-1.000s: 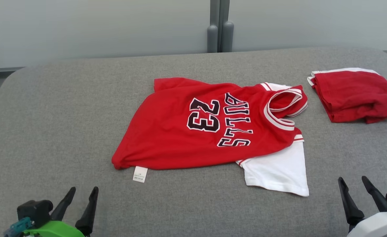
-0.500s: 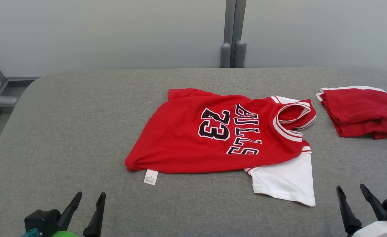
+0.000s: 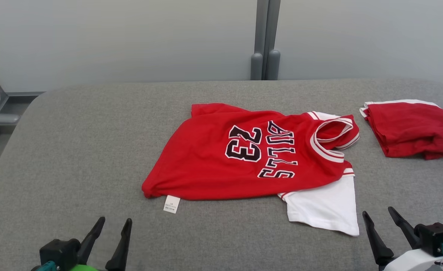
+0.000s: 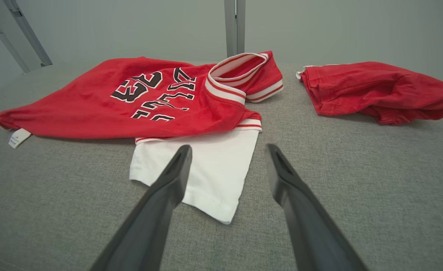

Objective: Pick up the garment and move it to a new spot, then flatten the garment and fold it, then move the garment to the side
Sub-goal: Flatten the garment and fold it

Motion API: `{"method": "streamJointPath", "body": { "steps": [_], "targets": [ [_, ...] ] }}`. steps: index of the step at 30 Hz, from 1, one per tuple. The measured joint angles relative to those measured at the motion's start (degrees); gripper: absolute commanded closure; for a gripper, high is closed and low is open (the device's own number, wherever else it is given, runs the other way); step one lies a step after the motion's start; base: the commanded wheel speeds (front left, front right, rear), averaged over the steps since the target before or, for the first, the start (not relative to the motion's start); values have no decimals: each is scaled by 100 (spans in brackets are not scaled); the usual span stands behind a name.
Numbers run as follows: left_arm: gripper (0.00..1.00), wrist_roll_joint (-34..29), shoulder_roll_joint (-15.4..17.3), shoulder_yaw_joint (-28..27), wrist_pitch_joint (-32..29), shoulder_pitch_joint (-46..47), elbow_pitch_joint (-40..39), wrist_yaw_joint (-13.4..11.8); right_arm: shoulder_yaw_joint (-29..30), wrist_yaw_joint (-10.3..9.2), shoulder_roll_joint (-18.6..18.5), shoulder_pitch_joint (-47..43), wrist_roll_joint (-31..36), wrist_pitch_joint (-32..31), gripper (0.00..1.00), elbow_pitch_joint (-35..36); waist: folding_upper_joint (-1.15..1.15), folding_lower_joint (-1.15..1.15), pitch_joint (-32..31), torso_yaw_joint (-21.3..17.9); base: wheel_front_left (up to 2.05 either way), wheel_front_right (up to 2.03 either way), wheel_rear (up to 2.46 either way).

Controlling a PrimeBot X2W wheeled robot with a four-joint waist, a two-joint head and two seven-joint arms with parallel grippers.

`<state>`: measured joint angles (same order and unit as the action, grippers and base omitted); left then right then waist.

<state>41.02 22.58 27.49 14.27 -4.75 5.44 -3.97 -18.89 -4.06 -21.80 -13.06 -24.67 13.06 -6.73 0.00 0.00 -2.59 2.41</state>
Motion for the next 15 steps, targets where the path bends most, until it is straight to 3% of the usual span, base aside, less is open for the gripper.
{"method": "streamJointPath", "body": {
  "steps": [15],
  "targets": [
    [0,-201,-160,30,-1,2,69,180,-143,70,113,211,0,-109,0,-308,0,0,157,-175,0,0,0]
  ]
}}
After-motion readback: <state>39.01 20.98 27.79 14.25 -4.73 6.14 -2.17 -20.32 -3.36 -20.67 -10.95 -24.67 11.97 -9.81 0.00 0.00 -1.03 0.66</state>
